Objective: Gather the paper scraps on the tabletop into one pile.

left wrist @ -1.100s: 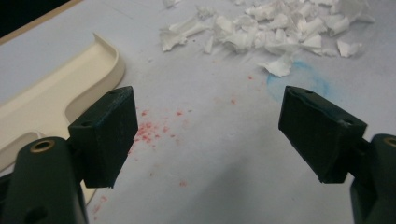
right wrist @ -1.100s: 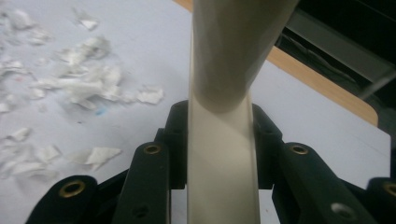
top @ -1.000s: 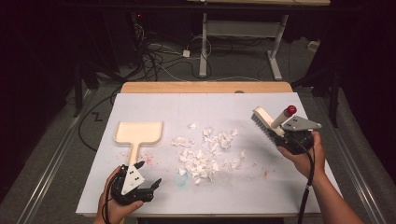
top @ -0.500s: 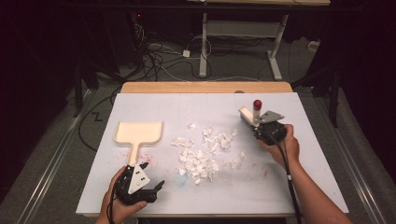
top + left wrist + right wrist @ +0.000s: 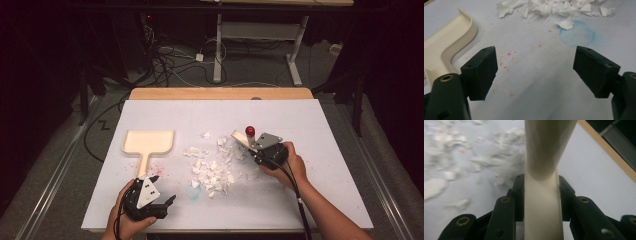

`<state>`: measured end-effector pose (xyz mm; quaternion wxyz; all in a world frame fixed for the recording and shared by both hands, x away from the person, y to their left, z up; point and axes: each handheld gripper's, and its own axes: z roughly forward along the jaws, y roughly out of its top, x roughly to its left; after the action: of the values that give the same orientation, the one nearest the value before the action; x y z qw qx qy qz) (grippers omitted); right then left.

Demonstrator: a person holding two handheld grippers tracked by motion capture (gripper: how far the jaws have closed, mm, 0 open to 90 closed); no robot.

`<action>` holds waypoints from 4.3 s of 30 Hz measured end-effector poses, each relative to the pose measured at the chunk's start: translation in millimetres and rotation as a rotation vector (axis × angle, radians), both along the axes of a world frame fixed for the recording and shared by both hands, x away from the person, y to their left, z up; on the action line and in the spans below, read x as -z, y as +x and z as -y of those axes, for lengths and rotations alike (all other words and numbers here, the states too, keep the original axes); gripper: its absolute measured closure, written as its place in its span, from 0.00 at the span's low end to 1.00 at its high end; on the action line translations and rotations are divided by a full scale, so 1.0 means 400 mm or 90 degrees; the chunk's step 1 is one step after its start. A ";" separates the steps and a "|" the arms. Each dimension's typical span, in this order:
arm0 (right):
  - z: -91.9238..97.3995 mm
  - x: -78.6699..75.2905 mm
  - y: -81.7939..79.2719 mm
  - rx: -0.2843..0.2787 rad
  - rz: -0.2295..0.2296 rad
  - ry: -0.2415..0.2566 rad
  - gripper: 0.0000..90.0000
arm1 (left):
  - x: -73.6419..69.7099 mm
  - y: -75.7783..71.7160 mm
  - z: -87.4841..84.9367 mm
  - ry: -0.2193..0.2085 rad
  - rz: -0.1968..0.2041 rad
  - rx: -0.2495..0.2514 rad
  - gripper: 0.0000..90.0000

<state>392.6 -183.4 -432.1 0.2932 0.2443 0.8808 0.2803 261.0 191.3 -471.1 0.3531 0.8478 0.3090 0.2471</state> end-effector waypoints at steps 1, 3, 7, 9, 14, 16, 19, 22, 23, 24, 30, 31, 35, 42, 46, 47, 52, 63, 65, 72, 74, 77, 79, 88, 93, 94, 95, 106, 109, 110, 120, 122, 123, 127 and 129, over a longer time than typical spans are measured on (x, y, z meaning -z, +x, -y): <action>-0.004 -0.002 -0.012 -0.012 -0.004 0.000 0.76 | -0.001 -0.001 0.001 0.000 0.001 0.001 0.21; -0.018 -0.004 -0.036 -0.033 -0.004 -0.007 0.76 | 0.000 -0.003 0.004 -0.003 -0.005 0.001 0.21; -0.046 -0.010 -0.078 -0.076 -0.013 -0.018 0.76 | 0.000 -0.004 0.005 -0.005 -0.009 0.003 0.21; -0.052 -0.015 -0.089 -0.086 -0.017 0.001 0.76 | 0.000 -0.004 0.004 -0.011 -0.011 0.005 0.21; -0.031 -0.063 -0.090 -0.077 -0.005 0.028 0.76 | -0.002 -0.003 -0.002 -0.030 -0.014 0.004 0.21; -0.019 -0.083 -0.083 -0.071 0.012 0.042 0.76 | -0.002 -0.003 -0.003 -0.031 -0.015 0.003 0.21; -0.012 -0.101 -0.069 -0.066 0.020 0.058 0.76 | -0.004 -0.001 -0.003 -0.031 -0.013 0.001 0.21; -0.017 -0.118 -0.016 -0.061 0.032 0.077 0.76 | -0.006 0.000 -0.005 -0.035 -0.012 -0.003 0.21; -0.026 -0.115 0.001 -0.055 0.038 0.070 0.76 | -0.006 0.001 -0.006 -0.036 -0.013 -0.003 0.21; -0.034 -0.111 0.020 -0.050 0.039 0.063 0.76 | -0.006 0.001 -0.005 -0.034 -0.013 -0.002 0.21; -0.091 -0.080 0.135 -0.008 0.042 0.058 0.76 | -0.001 0.007 -0.006 -0.036 -0.018 0.002 0.21; -0.101 -0.075 0.154 -0.004 0.036 0.060 0.76 | 0.000 0.008 -0.006 -0.030 -0.021 0.005 0.21; -0.154 -0.046 0.210 0.006 0.032 0.045 0.76 | 0.002 0.013 -0.006 -0.041 -0.030 0.009 0.21; -0.244 -0.008 0.223 -0.020 0.030 0.022 0.76 | 0.003 0.009 -0.004 -0.044 -0.033 0.019 0.21; -0.274 0.009 0.195 -0.111 0.013 -0.005 0.76 | -0.002 0.001 -0.011 -0.034 -0.021 0.013 0.21; -0.274 0.009 0.195 -0.111 0.013 -0.005 0.76 | -0.002 0.001 -0.011 -0.034 -0.021 0.013 0.21; -0.235 0.009 0.142 -0.225 0.004 0.002 0.76 | -0.013 -0.002 -0.028 -0.058 -0.012 -0.002 0.21; -0.158 0.011 0.008 -0.357 -0.017 0.013 0.75 | -0.015 -0.011 -0.007 -0.047 -0.009 0.011 0.21; -0.152 0.008 -0.001 -0.357 -0.014 0.014 0.76 | -0.015 -0.012 -0.007 -0.048 -0.010 0.011 0.21; -0.126 -0.039 -0.006 -0.338 0.034 0.008 0.76 | -0.021 -0.011 -0.010 -0.050 0.000 0.003 0.21; -0.128 -0.052 0.011 -0.328 0.042 0.015 0.76 | -0.022 -0.010 -0.012 -0.058 0.004 -0.002 0.21; -0.146 -0.063 0.041 -0.311 0.051 0.024 0.76 | -0.021 -0.008 -0.010 -0.058 0.005 -0.005 0.21; -0.168 -0.065 0.063 -0.302 0.055 0.023 0.76 | -0.019 -0.005 -0.010 -0.049 0.001 -0.004 0.21; -0.299 -0.020 0.125 -0.335 0.043 -0.018 0.76 | 0.002 0.010 -0.021 -0.022 -0.012 -0.003 0.21; -0.320 -0.003 0.102 -0.400 -0.009 -0.019 0.76 | 0.006 0.006 -0.022 0.007 -0.003 -0.005 0.21; -0.315 -0.002 0.096 -0.405 -0.015 -0.022 0.76 | 0.006 0.007 -0.025 0.009 0.004 -0.004 0.21; -0.315 -0.002 0.096 -0.405 -0.015 -0.022 0.76 | 0.005 0.007 -0.027 0.008 0.004 -0.006 0.21; -0.214 -0.023 0.027 -0.497 -0.053 -0.027 0.76 | 0.002 0.004 -0.019 -0.003 0.002 -0.010 0.21; -0.183 -0.034 0.011 -0.490 -0.028 -0.023 0.76 | 0.003 0.003 -0.014 0.001 0.001 -0.008 0.21; -0.183 -0.034 0.011 -0.490 -0.028 -0.023 0.76 | 0.005 0.003 -0.012 0.000 -0.007 -0.010 0.21; -0.084 -0.106 -0.008 -0.354 0.038 0.062 0.76 | 0.010 0.007 -0.004 0.014 -0.008 -0.001 0.21; -0.056 -0.121 -0.013 -0.329 0.037 0.079 0.76 | 0.011 0.005 -0.002 0.013 -0.015 -0.002 0.21; -0.041 -0.130 -0.018 -0.310 0.043 0.085 0.76 | 0.011 0.004 -0.002 0.013 -0.015 -0.001 0.21; 0.019 -0.154 -0.038 -0.199 0.039 0.112 0.76 | 0.009 0.003 -0.001 0.014 -0.014 0.003 0.21; 0.048 -0.152 -0.048 -0.151 0.033 0.102 0.76 | 0.009 0.003 0.000 0.013 -0.014 0.003 0.21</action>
<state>373.5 -202.4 -371.2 0.2605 0.1538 0.8704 0.3884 262.3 191.2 -474.9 0.3419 0.8548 0.3082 0.2397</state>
